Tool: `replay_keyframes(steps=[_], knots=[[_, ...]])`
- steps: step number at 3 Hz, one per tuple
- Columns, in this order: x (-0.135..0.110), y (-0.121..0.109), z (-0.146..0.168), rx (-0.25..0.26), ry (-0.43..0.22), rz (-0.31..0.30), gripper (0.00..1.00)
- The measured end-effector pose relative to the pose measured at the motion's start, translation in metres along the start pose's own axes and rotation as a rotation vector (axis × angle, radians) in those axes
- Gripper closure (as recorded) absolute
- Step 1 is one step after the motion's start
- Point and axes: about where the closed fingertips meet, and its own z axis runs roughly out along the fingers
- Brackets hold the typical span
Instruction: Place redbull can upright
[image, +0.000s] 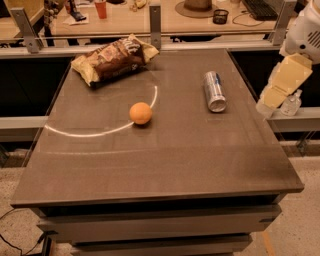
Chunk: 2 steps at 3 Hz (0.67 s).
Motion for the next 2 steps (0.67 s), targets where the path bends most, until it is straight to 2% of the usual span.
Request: replay_keyframes(steps=[1, 2], knots=[[-0.012, -0.033, 0.011, 0.003, 0.003, 0.172, 0.0], [-0.023, -0.059, 0.027, 0.033, 0.038, 0.307, 0.0]])
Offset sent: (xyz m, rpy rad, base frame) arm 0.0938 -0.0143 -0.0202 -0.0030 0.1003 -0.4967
